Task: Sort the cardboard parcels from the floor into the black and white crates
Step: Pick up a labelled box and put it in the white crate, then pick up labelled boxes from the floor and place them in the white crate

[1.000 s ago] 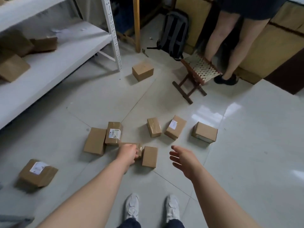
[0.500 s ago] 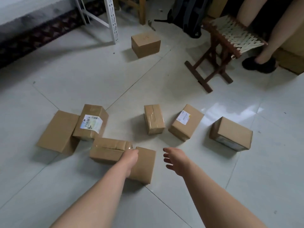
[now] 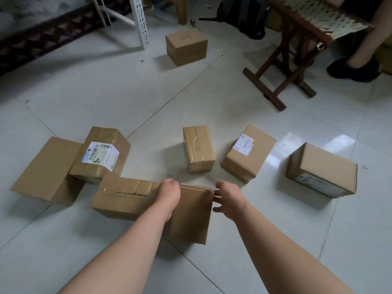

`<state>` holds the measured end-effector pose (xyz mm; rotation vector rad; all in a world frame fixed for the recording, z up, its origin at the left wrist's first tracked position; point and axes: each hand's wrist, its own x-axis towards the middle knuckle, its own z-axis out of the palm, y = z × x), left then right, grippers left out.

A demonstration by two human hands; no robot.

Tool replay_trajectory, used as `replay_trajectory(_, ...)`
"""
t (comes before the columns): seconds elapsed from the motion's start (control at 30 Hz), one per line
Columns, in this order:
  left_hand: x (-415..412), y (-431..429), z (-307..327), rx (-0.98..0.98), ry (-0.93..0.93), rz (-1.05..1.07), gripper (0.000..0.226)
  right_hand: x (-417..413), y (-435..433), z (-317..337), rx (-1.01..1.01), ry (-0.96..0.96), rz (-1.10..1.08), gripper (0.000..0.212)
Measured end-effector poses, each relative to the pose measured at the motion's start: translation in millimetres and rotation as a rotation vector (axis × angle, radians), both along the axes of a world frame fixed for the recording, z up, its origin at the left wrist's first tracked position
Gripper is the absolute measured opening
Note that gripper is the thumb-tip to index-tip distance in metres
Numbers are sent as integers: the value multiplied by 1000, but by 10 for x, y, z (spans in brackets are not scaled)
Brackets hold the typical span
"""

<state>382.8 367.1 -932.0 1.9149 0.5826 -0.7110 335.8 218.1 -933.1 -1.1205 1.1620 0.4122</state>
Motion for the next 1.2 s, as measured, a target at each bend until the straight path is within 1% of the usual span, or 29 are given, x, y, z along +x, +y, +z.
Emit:
replay_trajectory(0.03, 20, -24, 36, -28, -57, 61, 26, 15, -60, 40, -10, -17, -43, 16)
replay_trajectory(0.07, 42, -51, 88, -37, -99, 102, 26, 27, -115, 77, -16, -40, -92, 15)
replay_trajectory(0.17, 81, -104, 187, -48, -151, 129, 31, 37, -250, 152, -8, -127, -216, 11)
replay_trajectory(0.27, 32, -122, 168, -81, -71, 85, 36, -13, -279, 133, -55, -120, -226, 11)
replay_trajectory(0.33, -8, -77, -8, -85, 13, 60, 53, -93, -253, 61, -74, -65, -170, 12)
replay_trajectory(0.37, -25, -45, -110, -87, 48, 45, 56, -143, -239, 25, -74, -37, -135, 14)
replay_trajectory(0.47, -103, -19, -228, -119, 103, 43, 39, -294, -236, -59, -94, 6, -30, 17)
replay_trajectory(0.53, -138, -20, -262, -141, 116, 38, 39, -368, -257, -112, -81, 13, 6, 21)
replay_trajectory(0.6, -163, 7, -291, -142, 107, 37, 40, -423, -270, -162, -34, -11, -5, 29)
replay_trajectory(0.7, -162, 61, -337, -155, 78, 24, 28, -448, -283, -196, -6, -59, -44, 38)
replay_trajectory(0.87, -132, 33, -391, -245, 51, 41, 28, -392, -315, -273, -32, -124, -118, 34)
replay_trajectory(0.97, -122, -4, -468, -243, 93, 12, 31, -336, -274, -347, -45, -83, -86, 24)
replay_trajectory(1.03, -99, -23, -509, -244, 115, -7, 32, -286, -245, -389, -85, -36, -45, 16)
replay_trajectory(1.1, -24, -46, -554, -215, 103, -15, 30, -210, -237, -403, -214, -48, 8, 16)
replay_trajectory(1.17, 138, -78, -555, -176, 26, -11, 38, -57, -235, -382, -378, -170, 39, 26)
replay_trajectory(1.2, 240, -116, -505, -172, -18, -3, 44, 42, -228, -351, -425, -241, 52, 32)
